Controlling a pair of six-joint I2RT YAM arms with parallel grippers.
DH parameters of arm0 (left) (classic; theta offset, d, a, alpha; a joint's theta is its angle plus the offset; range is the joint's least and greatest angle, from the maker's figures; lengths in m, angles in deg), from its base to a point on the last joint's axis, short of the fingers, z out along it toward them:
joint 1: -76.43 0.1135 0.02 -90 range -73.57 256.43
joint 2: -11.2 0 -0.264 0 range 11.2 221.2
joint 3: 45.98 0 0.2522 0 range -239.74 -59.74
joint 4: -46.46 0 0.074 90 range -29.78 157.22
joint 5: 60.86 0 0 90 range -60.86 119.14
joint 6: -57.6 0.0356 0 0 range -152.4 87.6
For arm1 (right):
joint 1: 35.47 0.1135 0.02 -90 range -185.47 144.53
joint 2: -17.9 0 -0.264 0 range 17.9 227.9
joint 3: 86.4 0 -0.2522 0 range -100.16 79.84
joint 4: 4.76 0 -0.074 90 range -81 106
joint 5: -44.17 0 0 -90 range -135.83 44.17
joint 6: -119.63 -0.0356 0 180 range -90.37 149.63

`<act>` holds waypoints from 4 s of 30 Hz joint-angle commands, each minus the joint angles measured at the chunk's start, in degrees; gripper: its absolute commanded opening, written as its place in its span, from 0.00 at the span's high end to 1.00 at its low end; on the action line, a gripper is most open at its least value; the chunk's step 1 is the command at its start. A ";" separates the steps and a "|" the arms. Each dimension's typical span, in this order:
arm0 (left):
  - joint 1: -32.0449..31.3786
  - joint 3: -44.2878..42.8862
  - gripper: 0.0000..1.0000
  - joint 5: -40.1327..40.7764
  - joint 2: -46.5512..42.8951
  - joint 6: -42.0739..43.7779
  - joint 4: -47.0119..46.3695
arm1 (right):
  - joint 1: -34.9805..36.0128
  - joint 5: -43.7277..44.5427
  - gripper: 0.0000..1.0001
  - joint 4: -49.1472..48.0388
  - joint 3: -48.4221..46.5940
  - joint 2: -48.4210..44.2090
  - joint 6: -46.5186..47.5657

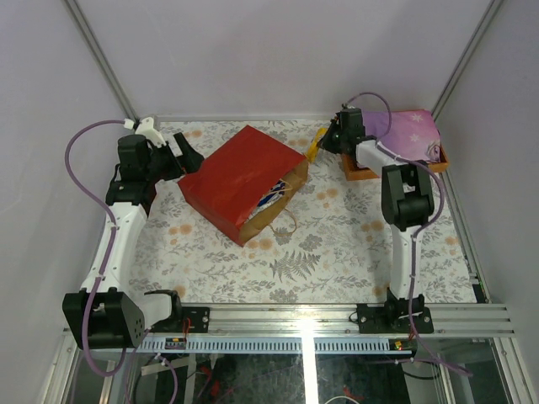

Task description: Take the snacks out of the paper bag

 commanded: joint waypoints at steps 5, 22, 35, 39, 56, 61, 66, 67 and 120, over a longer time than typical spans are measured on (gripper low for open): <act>0.35 0.08 0.00 -2.61 -1.40 -0.18 -2.23 | -3.38 -14.93 1.00 25.52 -31.28 14.27 17.12; 0.39 1.04 0.00 -3.63 -1.76 -0.85 -2.39 | 1.38 2.74 0.37 23.95 -28.83 7.78 22.11; 0.39 -0.03 0.00 -2.57 -0.77 0.59 -0.76 | 3.64 6.15 0.59 28.07 -43.19 24.31 22.76; 0.35 0.05 0.00 -2.51 -0.63 0.56 -0.94 | 3.57 6.68 0.60 21.47 -32.16 19.20 23.11; 0.26 -5.33 0.00 9.15 13.34 -13.98 -36.61 | -0.05 -1.73 0.39 8.84 -8.96 -0.65 14.10; 0.31 -6.94 0.00 23.04 20.52 -13.97 -34.79 | 0.03 -2.81 0.27 10.39 -10.20 -3.17 14.96; -1.25 -8.12 0.00 27.49 20.65 -8.63 -32.25 | -0.04 -7.00 0.28 11.67 -11.11 -1.67 16.18; -1.28 -7.80 0.00 27.81 20.70 -8.18 -33.61 | -0.05 -8.48 0.29 11.47 -11.29 -1.05 15.30; -3.25 13.73 0.00 7.53 -10.74 -20.84 -25.64 | 0.11 -2.87 0.29 -17.38 29.74 -32.50 -11.31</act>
